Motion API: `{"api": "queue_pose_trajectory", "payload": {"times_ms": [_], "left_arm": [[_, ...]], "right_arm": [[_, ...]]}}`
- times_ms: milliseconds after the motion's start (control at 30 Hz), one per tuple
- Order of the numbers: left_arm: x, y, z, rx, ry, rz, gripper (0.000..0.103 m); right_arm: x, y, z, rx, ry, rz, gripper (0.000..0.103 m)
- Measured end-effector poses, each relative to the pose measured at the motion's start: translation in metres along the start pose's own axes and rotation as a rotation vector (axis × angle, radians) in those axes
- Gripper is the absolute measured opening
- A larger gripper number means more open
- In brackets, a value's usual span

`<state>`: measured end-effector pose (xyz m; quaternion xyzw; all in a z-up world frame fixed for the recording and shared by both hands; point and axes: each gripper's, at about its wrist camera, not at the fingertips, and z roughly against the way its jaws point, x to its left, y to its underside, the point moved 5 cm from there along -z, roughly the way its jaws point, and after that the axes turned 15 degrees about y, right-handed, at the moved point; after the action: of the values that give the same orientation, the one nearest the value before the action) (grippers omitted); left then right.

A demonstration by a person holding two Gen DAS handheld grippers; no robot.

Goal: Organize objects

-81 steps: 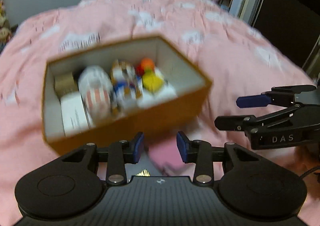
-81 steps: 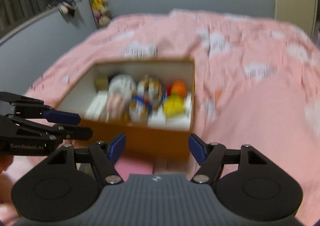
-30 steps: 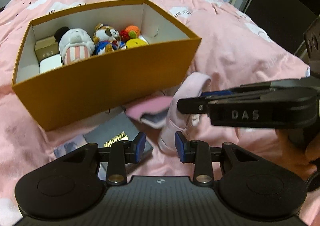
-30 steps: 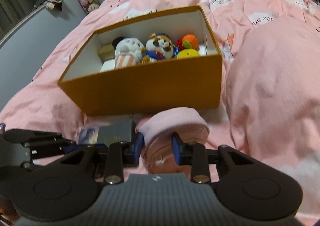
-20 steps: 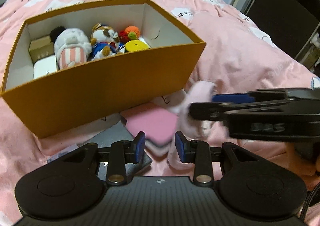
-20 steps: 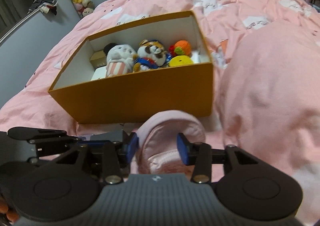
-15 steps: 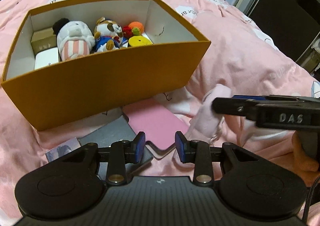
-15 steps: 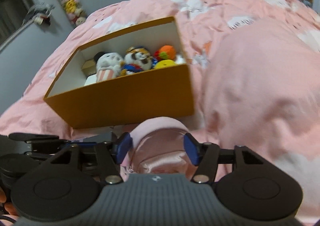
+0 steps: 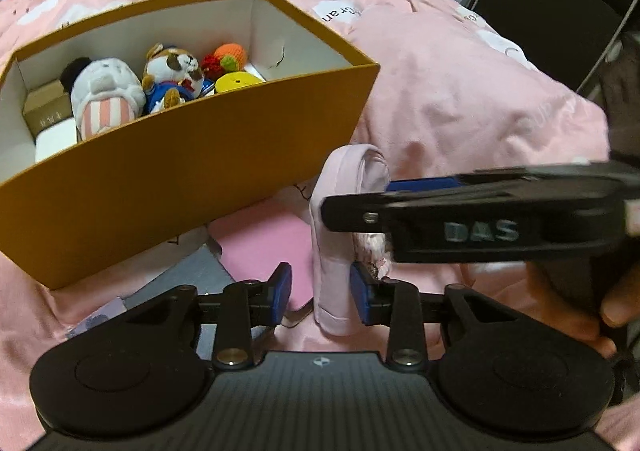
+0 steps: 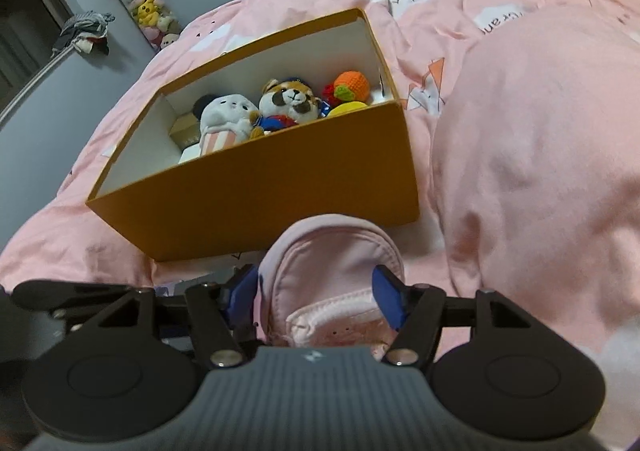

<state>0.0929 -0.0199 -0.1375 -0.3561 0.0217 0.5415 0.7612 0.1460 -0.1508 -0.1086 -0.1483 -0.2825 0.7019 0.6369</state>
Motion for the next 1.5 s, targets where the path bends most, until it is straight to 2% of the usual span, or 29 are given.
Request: {"api": "queue_pose_trajectory", "payload": {"times_ms": [133,233,400,533,600,667,800,900,967,1033,1100,1200,1333,1500], "left_arm": [[0.014,-0.001,0.001,-0.014,-0.055,0.05,0.035],[0.024,0.0,0.001,-0.012,-0.038,0.105,0.035],[0.029,0.001,0.005,-0.018,-0.041,0.133,0.035],[0.034,0.003,0.005,-0.011,-0.052,0.16,0.035],[0.036,0.004,0.004,-0.003,-0.054,0.177,0.035],[0.038,0.005,0.004,0.005,-0.061,0.188,0.035],[0.041,0.005,0.007,-0.001,-0.055,0.211,0.035],[0.042,0.004,0.007,0.0,-0.05,0.218,0.038],[0.041,0.002,0.006,0.003,-0.048,0.211,0.041],[0.038,-0.002,0.002,0.026,-0.048,0.191,0.042],[0.031,-0.007,0.0,0.056,-0.029,0.159,0.044],[0.013,-0.011,-0.003,0.092,-0.017,0.054,0.05],[-0.005,-0.007,-0.019,0.191,-0.098,-0.112,0.053],[-0.023,0.004,-0.043,0.267,-0.209,-0.323,0.058]], "right_arm": [[-0.027,0.0,0.007,-0.011,0.027,-0.092,0.065],[-0.043,0.001,-0.003,0.041,0.042,-0.147,0.065],[-0.042,0.004,-0.028,0.098,-0.017,-0.155,0.066],[-0.04,0.006,-0.046,0.135,-0.064,-0.166,0.074],[-0.039,0.011,-0.054,0.171,-0.099,-0.178,0.074],[-0.036,0.015,-0.061,0.196,-0.134,-0.182,0.069],[-0.031,0.015,-0.056,0.18,-0.165,-0.158,0.048],[-0.029,0.013,-0.033,0.101,-0.131,-0.113,0.037],[-0.032,0.01,-0.011,0.024,-0.056,-0.081,0.036],[-0.043,0.007,0.005,-0.021,0.055,-0.077,0.036],[-0.058,0.008,0.011,-0.013,0.116,-0.114,0.036],[-0.075,0.015,0.005,0.033,0.098,-0.189,0.036],[-0.076,0.022,0.002,0.057,0.09,-0.217,0.036],[-0.075,0.022,0.0,0.062,0.078,-0.246,0.036]]}}
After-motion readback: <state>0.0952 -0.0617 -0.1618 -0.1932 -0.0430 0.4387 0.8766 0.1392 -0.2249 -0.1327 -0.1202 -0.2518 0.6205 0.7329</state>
